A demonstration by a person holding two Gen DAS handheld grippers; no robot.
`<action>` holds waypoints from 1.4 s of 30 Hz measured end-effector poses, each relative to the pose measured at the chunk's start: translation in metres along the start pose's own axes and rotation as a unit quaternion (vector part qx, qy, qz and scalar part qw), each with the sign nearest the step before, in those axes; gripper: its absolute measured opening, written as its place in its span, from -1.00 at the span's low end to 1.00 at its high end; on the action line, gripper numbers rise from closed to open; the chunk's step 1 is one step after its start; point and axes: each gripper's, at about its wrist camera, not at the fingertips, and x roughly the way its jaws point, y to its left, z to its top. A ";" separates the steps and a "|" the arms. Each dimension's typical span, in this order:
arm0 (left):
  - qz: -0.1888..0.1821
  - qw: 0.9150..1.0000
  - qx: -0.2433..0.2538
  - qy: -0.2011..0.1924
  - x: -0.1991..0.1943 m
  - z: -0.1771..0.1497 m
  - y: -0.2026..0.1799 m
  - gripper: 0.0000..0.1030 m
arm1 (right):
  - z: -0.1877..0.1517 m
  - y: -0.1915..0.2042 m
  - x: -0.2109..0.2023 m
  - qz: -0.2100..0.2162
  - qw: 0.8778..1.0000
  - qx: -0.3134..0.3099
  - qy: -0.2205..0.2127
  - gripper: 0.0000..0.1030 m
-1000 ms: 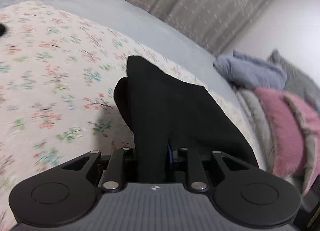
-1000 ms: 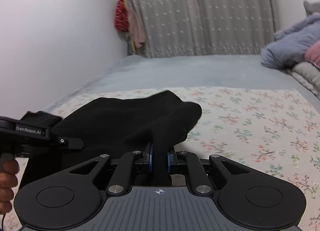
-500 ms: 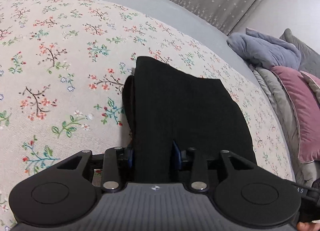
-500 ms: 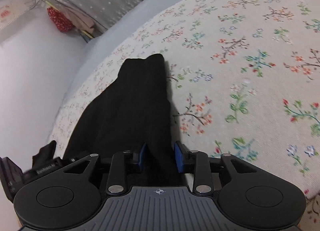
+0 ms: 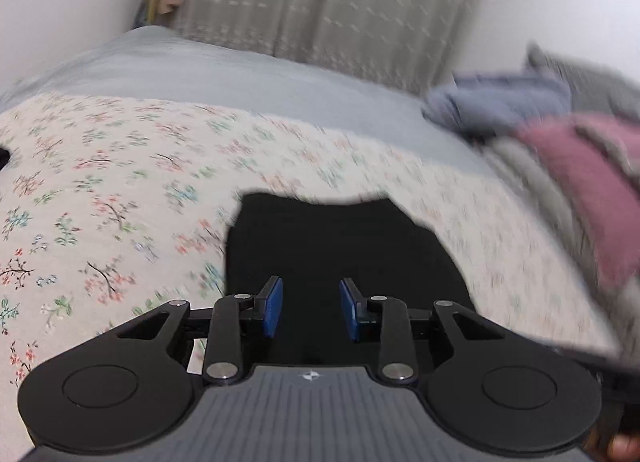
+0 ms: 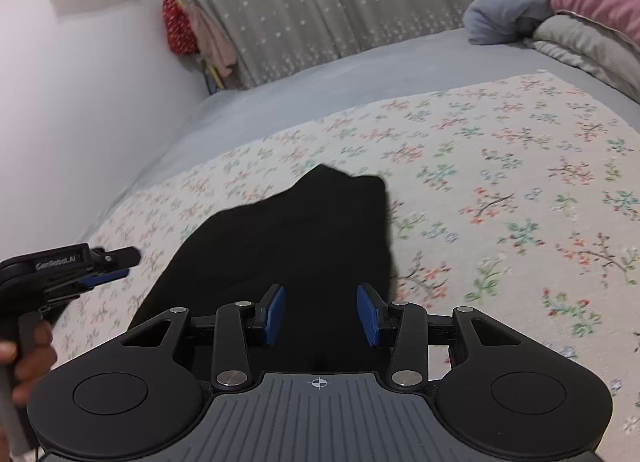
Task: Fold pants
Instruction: 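Open both grippers and press the folded trousers flat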
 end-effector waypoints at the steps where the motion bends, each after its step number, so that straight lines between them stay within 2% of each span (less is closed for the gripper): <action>1: 0.013 1.000 0.012 0.010 0.007 -0.005 -0.004 -0.07 | -0.002 0.001 0.004 -0.006 1.000 -0.003 0.008 -0.22; 4: 0.060 0.996 0.014 0.064 0.030 -0.019 0.003 -0.16 | -0.018 -0.002 0.025 -0.021 0.998 0.000 0.058 -0.22; 5: 0.068 0.995 0.015 0.068 0.036 -0.023 0.006 -0.17 | -0.025 -0.002 0.027 -0.024 0.997 0.000 0.068 -0.23; 8: 0.080 0.994 0.025 0.065 0.034 -0.024 0.004 -0.17 | -0.036 0.006 0.027 -0.038 0.997 -0.024 0.059 -0.24; 13: 0.099 0.992 0.056 0.062 0.034 -0.032 -0.004 -0.17 | -0.044 0.010 0.014 -0.042 0.997 -0.023 0.059 -0.24; 19: 0.107 0.991 0.064 0.054 0.024 -0.038 -0.007 -0.16 | -0.055 0.016 -0.003 -0.050 0.996 -0.046 0.059 -0.24; 27: 0.155 0.982 0.107 0.032 0.019 -0.053 -0.031 -0.11 | -0.076 0.030 -0.016 -0.079 0.991 -0.096 0.042 -0.24; 30: 0.154 0.981 0.108 0.036 0.019 -0.053 -0.035 -0.01 | -0.080 0.031 -0.023 -0.081 0.990 -0.101 0.051 -0.22; 35: 0.162 0.979 0.117 0.045 0.018 -0.057 -0.039 0.02 | -0.082 0.028 -0.020 -0.077 0.990 -0.091 0.073 -0.20; 38: 0.150 0.982 0.093 0.061 0.010 -0.056 -0.037 0.06 | -0.082 0.031 -0.020 -0.080 0.989 -0.097 0.074 -0.20; 42: 0.134 0.987 0.062 0.065 -0.005 -0.059 -0.034 0.06 | -0.073 0.033 -0.030 -0.061 0.993 -0.082 0.059 -0.20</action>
